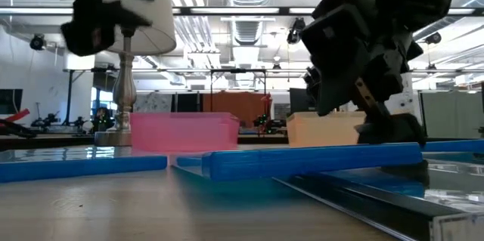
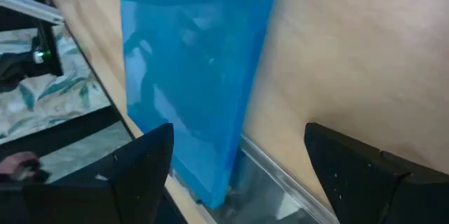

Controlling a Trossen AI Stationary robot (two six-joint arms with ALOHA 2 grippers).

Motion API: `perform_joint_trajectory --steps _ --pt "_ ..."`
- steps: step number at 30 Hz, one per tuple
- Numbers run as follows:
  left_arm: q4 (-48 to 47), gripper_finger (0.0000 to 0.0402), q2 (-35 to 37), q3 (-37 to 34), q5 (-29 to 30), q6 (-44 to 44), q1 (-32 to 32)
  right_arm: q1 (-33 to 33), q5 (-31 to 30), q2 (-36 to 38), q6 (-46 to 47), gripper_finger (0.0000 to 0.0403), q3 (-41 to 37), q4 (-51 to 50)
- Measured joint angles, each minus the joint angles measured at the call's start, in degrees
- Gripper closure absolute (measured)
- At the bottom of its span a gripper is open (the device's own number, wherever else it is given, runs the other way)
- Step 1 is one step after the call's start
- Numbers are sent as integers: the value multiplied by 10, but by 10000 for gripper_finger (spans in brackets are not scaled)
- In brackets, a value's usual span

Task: Pick & place jewel cases by type
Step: Put the middle blue cd case into the pink bin

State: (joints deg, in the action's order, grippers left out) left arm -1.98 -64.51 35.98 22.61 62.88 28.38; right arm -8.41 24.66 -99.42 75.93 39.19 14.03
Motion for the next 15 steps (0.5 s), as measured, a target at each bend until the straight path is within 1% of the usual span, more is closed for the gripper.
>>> perform_joint_trajectory --steps 4,6,8,15 --pt "3 276 -87 33 8 61 44 -12 0 -18 1 91 0 30" --pt "18 278 -135 67 11 63 55 -16 -1 -24 -3 92 0 35" --pt "4 280 -186 94 6 61 60 -16 -2 -27 -5 92 0 36" --pt "3 287 -341 185 -77 85 58 -17 -7 -27 -21 96 -2 35"
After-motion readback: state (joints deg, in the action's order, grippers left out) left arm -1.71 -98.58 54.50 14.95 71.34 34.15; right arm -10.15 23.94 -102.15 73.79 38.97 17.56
